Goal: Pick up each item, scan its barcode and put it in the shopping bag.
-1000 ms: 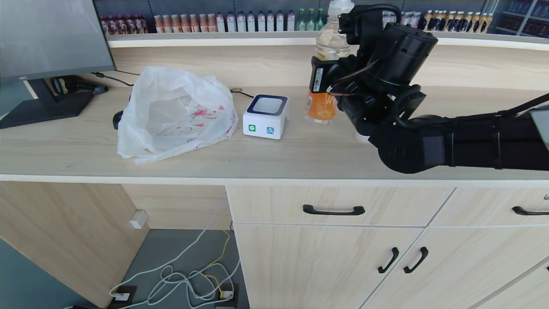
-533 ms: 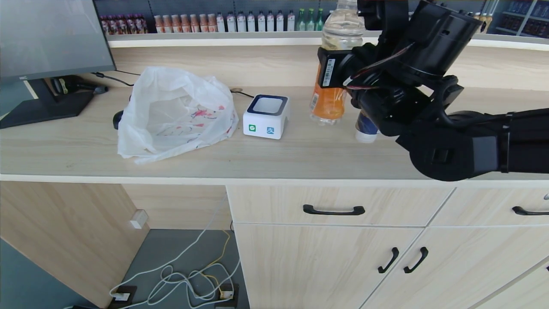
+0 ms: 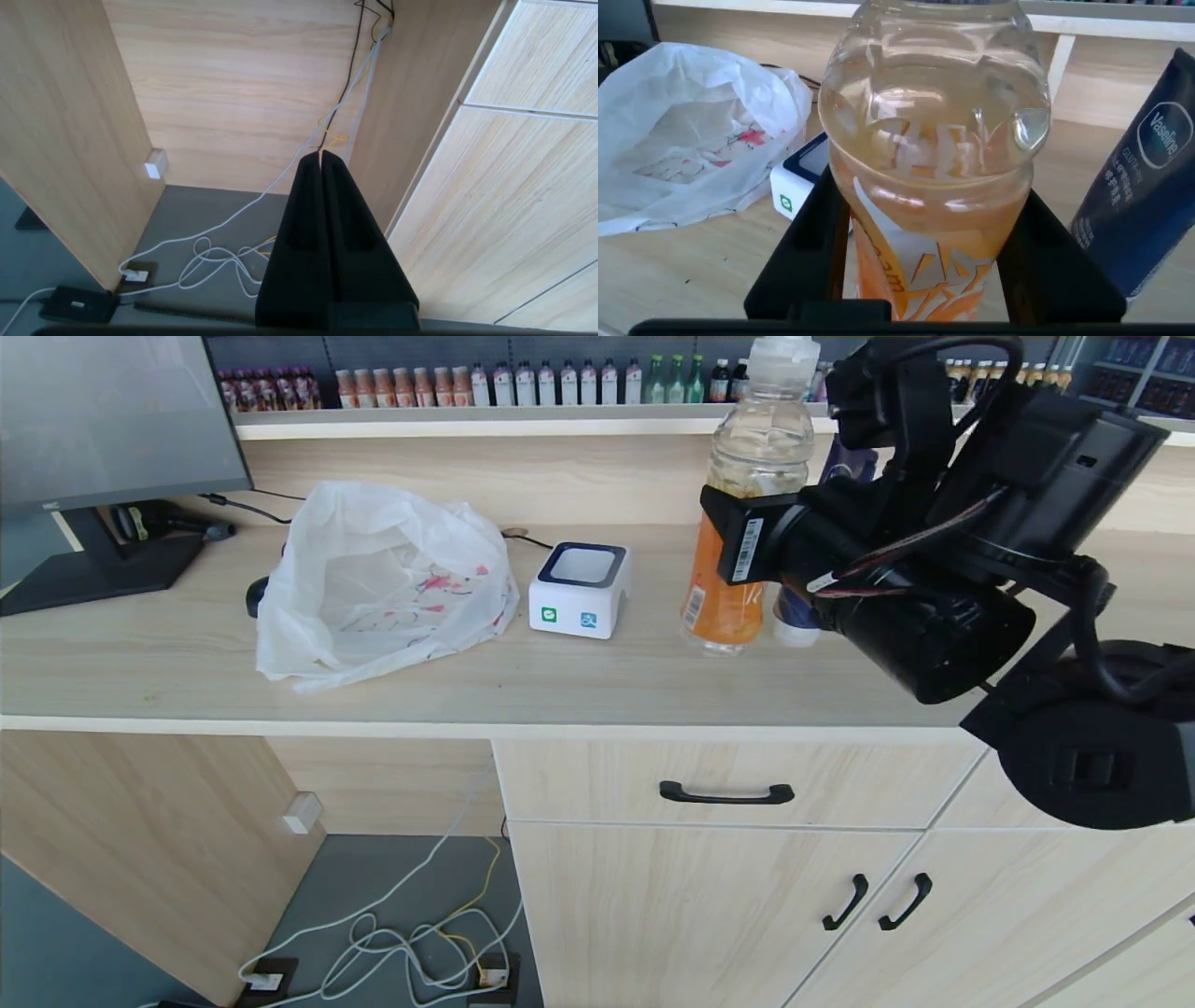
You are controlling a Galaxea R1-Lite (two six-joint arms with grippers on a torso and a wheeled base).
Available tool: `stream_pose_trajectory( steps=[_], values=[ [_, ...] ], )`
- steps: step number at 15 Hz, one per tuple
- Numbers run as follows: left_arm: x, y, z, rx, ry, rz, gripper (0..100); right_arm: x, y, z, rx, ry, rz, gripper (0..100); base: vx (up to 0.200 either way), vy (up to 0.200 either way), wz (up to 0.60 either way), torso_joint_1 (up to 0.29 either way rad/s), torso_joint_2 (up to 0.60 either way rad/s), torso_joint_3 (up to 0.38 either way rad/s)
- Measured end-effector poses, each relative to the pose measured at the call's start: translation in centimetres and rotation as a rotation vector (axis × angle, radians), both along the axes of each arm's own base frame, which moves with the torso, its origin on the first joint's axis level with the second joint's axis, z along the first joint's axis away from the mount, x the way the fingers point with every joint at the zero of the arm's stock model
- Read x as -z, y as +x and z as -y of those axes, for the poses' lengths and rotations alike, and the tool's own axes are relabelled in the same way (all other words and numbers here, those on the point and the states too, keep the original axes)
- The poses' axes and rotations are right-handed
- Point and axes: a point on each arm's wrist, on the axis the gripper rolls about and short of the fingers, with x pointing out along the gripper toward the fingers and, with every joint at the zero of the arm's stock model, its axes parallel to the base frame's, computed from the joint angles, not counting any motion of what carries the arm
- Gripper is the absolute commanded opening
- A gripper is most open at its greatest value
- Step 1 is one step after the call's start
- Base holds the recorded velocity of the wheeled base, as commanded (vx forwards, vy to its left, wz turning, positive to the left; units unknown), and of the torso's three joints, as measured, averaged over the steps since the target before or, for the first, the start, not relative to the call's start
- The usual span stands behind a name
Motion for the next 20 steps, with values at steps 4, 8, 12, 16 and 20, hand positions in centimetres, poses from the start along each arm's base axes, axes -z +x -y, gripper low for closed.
stream_pose_trajectory(
  steps=[4,8,12,16,20],
  values=[
    [0.0,0.0,0.0,0.000,0.000,0.000,0,0.1,-3.8,2.7,-0.210,-0.044,0.008,0,0.000,0.000,0.00,0.000,0.00,0.000],
    [0.0,0.0,0.0,0.000,0.000,0.000,0,-1.3,-5.3,3.5,-0.395,-0.022,0.055,0,0.000,0.000,0.00,0.000,0.00,0.000],
    [0.0,0.0,0.0,0.000,0.000,0.000,0,-1.6,-5.2,4.2,-0.561,0.082,-0.003,0,0.000,0.000,0.00,0.000,0.00,0.000],
    [0.0,0.0,0.0,0.000,0.000,0.000,0,-1.2,-4.6,6.1,-0.740,0.103,-0.073,0,0.000,0.000,0.00,0.000,0.00,0.000],
    [0.0,0.0,0.0,0.000,0.000,0.000,0,-1.1,-4.7,6.7,-0.838,0.159,-0.143,0,0.000,0.000,0.00,0.000,0.00,0.000]
  ],
)
